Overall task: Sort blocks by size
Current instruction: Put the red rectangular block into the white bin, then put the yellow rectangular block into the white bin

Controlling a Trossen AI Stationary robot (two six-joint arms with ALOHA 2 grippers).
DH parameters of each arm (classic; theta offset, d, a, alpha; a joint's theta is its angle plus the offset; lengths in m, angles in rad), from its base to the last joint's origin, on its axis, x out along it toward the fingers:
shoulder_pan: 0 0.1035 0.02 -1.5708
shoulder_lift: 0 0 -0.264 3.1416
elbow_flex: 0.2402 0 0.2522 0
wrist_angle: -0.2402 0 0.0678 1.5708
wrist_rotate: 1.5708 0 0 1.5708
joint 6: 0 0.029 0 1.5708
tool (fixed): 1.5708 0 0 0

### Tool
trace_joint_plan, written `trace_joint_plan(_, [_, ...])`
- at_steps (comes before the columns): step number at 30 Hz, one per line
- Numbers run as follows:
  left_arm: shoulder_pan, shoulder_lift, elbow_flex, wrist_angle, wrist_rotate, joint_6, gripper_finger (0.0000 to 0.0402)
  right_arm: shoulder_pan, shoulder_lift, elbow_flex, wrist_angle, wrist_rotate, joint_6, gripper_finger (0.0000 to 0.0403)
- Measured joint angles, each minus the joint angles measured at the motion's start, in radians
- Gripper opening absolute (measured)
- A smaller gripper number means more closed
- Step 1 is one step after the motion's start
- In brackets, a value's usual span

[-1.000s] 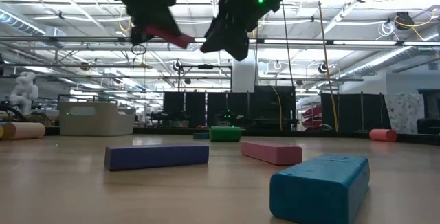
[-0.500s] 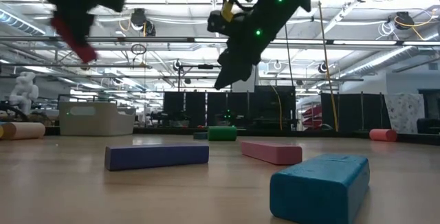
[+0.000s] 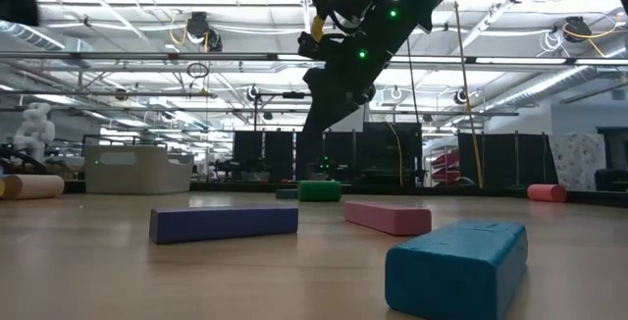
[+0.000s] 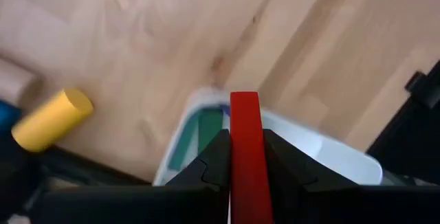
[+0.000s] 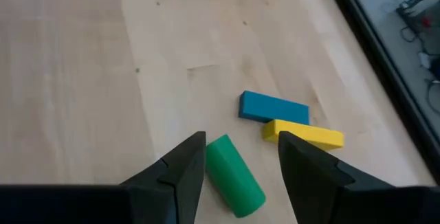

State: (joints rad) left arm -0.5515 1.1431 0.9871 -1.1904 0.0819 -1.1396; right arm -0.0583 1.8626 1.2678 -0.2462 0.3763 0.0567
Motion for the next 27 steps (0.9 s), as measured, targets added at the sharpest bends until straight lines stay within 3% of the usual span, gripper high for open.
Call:
trace_joint_plan(10, [-0.206, 0.037, 0.000, 0.003, -0.029, -0.228, 0.0061, 0.000, 0.001, 0.000, 0.009, -0.017, 0.011, 0.0166])
trace_joint_plan(16, [-0.274, 0.108, 0.000, 0.015, -0.035, -0.269, 0.0061, -0.004, 0.034, 0.001, 0.102, -0.022, -0.002, 0.0166])
trace_joint_plan(21, [-0.292, 0.164, 0.000, 0.054, -0.022, -0.266, 0.0093, -0.042, 0.051, 0.001, 0.138, -0.172, -0.067, 0.0166])
trace_joint_plan(27, [-0.296, 0.201, 0.000, 0.057, -0.019, -0.265, 0.0119, -0.117, 0.052, 0.005, 0.119, -0.240, -0.201, 0.0166])
